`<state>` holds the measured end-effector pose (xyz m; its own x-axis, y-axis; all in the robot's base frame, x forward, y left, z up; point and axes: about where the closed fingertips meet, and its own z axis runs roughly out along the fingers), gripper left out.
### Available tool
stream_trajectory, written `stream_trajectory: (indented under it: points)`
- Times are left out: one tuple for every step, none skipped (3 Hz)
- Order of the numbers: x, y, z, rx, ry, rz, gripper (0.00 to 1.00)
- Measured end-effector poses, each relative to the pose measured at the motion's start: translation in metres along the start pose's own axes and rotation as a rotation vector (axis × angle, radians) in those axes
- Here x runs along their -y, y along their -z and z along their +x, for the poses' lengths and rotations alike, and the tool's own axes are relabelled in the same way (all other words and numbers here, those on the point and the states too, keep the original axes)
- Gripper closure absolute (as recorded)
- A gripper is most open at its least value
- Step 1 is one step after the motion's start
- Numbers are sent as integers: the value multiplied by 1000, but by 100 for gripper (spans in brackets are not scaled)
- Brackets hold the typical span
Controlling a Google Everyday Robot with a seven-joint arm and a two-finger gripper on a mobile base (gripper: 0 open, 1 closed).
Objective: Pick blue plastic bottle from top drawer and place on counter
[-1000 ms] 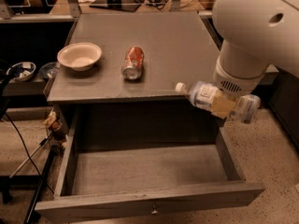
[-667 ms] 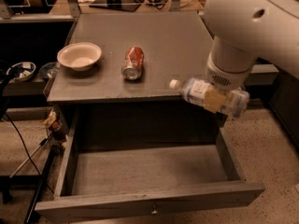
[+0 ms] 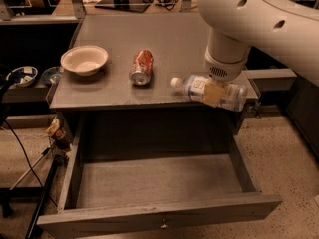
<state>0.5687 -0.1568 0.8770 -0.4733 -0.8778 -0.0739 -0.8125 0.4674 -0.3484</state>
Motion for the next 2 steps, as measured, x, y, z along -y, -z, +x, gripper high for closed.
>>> stream_trajectory:
  points:
    - [46, 24, 7, 1, -42, 50, 100]
    - [47, 23, 6, 10, -44, 49, 100]
